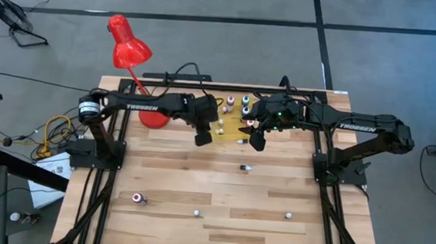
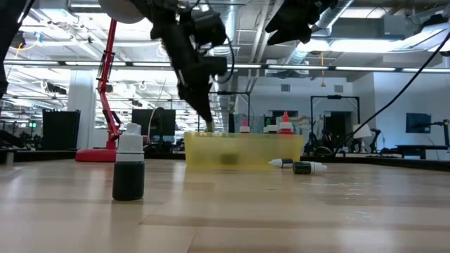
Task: Pick & Place food coloring
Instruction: Put the small black food coloring bottle into the yellow bin
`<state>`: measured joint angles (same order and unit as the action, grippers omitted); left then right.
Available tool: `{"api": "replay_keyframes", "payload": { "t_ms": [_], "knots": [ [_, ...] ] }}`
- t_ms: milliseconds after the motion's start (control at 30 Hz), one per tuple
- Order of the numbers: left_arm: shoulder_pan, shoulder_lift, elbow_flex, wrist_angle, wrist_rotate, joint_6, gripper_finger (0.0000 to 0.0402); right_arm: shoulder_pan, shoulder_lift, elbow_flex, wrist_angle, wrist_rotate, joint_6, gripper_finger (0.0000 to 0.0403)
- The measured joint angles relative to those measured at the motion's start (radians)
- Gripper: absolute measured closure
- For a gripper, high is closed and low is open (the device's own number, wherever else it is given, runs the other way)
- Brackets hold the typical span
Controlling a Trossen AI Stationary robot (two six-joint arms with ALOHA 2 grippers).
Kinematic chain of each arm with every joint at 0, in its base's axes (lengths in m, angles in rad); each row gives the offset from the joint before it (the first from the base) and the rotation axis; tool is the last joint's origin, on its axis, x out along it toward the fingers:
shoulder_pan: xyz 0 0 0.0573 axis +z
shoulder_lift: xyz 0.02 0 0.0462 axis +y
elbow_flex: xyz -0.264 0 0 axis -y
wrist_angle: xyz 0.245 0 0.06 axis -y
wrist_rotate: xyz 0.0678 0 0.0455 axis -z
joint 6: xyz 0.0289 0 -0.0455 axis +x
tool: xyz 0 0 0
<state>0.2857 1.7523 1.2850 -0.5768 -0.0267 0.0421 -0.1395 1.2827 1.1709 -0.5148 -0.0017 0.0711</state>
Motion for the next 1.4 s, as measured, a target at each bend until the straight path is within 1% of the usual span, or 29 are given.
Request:
{"api": "replay_keyframes", "payload": {
  "t_ms": [100, 300, 367, 633, 900, 1100, 1400],
  "knots": [
    [0.027, 0.0, -0.02, 0.027, 0.023, 0.004, 0.0347, 0.0, 0.0, 0.0, 0.0, 0.0, 0.0, 0.0198],
    [0.057, 0.022, -0.031, 0.024, 0.006, 0.039, 0.0347, 0.0, 0.0, 0.0, 0.0, 0.0, 0.0, 0.0198],
    [0.062, 0.041, -0.027, 0.049, 0.0, 0.057, 0.0347, 0.0, 0.0, 0.0, 0.0, 0.0, 0.0, 0.0198],
    [0.093, 0.134, -0.029, 0.046, 0.008, 0.086, 0.0347, 0.0, 0.0, 0.0, 0.008, 0.0, 0.0, 0.0198],
    [0.108, 0.16, -0.024, 0.051, 0.014, 0.094, 0.0345, 0.0, 0.0, 0.0, 0.035, 0.0, 0.0, 0.0198],
    [0.108, 0.16, -0.024, 0.059, -0.012, 0.092, 0.0317, 0.0, 0.0, 0.0, 0.037, 0.0, 0.0, 0.0198],
    [0.108, 0.161, -0.016, 0.067, -0.012, 0.042, 0.0264, 0.0, 0.0, 0.0, 0.037, 0.0, 0.0, 0.0198]
  ]
}}
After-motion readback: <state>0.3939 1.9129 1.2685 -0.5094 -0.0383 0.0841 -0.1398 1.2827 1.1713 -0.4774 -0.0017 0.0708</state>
